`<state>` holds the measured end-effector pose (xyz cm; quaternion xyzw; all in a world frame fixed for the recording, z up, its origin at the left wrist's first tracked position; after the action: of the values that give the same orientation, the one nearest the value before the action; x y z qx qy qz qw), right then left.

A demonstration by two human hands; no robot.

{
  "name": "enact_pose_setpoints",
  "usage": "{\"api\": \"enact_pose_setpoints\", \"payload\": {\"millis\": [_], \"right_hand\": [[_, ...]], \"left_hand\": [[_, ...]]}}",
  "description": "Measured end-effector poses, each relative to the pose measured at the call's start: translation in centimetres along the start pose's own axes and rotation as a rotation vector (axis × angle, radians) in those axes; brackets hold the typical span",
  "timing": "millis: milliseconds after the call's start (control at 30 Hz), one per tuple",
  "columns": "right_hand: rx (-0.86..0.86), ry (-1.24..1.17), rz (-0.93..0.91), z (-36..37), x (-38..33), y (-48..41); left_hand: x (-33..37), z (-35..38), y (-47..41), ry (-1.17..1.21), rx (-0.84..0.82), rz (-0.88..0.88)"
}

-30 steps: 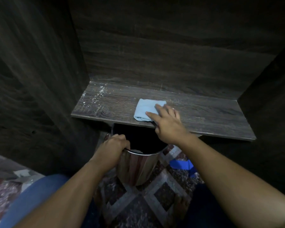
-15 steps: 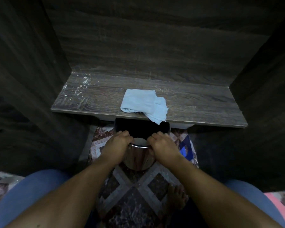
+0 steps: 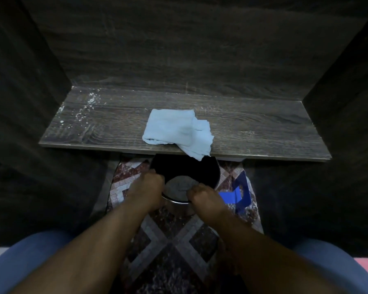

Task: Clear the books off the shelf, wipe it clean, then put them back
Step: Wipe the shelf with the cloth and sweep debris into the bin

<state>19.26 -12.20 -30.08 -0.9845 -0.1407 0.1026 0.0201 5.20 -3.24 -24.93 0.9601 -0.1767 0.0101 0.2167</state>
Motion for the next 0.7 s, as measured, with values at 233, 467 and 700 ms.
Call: {"api": "enact_pose_setpoints", "payload": {"millis": [233, 467, 700], "right_hand": [[0.025, 0.019, 0.037, -0.1, 0.4, -0.9], [0.073, 0.112, -0.034, -0.5, -0.1, -0.6], [-0.071, 0.063, -0.012, 0.3, -0.2, -0.6]], "left_hand": [[-0.1, -9.7, 2.7, 0.123, 0.512, 0.064], [0.5, -8.9, -0.1, 0.151, 0.582, 0.425], [0.5, -8.5, -1.9, 0.130, 0.558, 0.329]]}}
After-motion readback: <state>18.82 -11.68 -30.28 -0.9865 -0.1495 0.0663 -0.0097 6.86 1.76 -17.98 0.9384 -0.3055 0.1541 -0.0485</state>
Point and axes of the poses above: each hand's wrist, its own y-axis away from the middle knuckle, its own z-axis out of the palm, x = y × z, the point moved 2 cm from there along -y, towards the middle knuckle, and after that the axes turned 14 degrees about -z, right-handed, at the moved point
